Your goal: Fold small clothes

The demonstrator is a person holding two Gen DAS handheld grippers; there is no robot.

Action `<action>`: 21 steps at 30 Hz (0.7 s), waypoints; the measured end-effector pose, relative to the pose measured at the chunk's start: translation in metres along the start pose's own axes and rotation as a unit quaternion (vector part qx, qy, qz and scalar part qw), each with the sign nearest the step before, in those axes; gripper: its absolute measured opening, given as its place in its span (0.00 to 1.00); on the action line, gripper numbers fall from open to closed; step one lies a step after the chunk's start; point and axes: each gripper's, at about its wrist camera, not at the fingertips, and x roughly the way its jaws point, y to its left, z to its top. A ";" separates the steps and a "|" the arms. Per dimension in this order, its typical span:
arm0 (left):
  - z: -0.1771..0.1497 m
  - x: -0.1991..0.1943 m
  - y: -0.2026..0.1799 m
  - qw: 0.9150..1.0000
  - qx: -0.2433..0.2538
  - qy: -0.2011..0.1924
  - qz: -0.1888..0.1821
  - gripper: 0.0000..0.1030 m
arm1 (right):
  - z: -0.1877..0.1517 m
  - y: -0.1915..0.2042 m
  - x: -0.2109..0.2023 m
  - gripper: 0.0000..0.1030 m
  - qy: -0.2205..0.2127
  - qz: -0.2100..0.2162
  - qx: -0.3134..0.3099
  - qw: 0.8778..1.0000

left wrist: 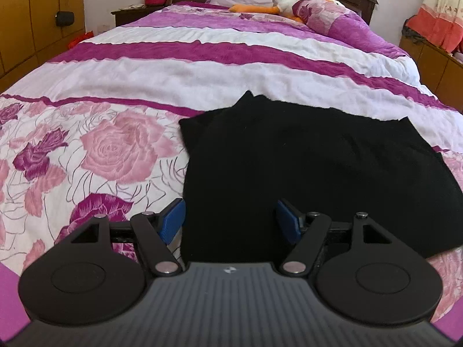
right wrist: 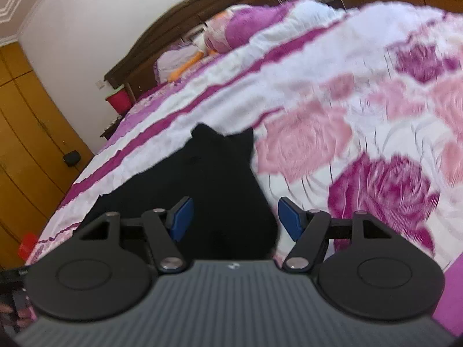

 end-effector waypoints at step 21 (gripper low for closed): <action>-0.003 0.016 0.002 1.000 -0.004 0.021 -0.007 0.82 | -0.022 -0.001 0.031 0.71 0.017 0.049 0.021 0.998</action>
